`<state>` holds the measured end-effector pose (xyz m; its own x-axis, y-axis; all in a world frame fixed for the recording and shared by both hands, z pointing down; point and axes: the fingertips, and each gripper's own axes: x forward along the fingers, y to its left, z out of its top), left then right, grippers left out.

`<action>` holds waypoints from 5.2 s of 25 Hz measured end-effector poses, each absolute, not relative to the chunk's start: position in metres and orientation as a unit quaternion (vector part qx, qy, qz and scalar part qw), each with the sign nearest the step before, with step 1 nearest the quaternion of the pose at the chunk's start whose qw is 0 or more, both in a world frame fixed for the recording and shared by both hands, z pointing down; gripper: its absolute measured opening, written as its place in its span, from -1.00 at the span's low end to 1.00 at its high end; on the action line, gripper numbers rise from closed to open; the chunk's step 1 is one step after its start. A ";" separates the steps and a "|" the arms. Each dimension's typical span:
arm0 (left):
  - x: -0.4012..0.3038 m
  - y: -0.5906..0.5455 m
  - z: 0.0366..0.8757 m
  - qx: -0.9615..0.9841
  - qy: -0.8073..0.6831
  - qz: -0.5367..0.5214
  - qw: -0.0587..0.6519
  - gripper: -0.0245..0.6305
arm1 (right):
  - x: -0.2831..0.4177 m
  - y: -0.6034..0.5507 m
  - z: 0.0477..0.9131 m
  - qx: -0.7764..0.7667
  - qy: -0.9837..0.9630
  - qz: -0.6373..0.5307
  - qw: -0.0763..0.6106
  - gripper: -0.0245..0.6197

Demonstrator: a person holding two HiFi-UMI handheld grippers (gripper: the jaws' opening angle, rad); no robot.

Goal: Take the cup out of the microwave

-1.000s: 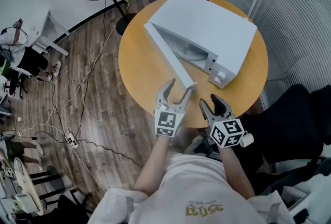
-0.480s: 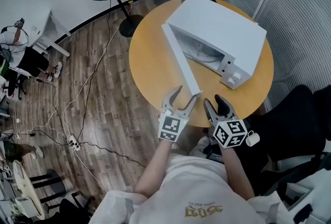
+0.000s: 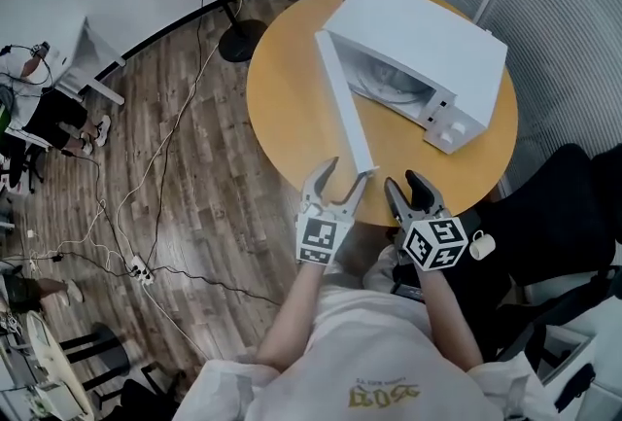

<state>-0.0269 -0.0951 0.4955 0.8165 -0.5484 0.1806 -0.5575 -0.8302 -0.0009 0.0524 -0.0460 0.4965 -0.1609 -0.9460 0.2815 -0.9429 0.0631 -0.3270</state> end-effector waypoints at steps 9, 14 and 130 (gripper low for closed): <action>-0.057 -0.099 0.496 0.946 -0.312 0.088 0.018 -0.16 | 0.044 -0.056 0.498 -0.652 0.728 -0.212 -0.011 -0.32; -0.081 -0.101 0.496 0.936 -0.342 0.078 0.023 -0.15 | 0.039 -0.056 0.503 -0.654 0.727 -0.205 -0.030 -0.32; -0.093 -0.153 0.504 0.832 -0.539 0.106 0.079 -0.40 | 0.143 -0.334 0.613 -0.574 0.799 -0.144 -0.109 -0.80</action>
<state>-0.0930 -0.1527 0.5039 0.3970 -0.8796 0.2619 -0.9133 -0.4069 0.0177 0.1431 -0.3339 0.6134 -0.3177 -0.8851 0.3401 -0.9481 0.3002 -0.1046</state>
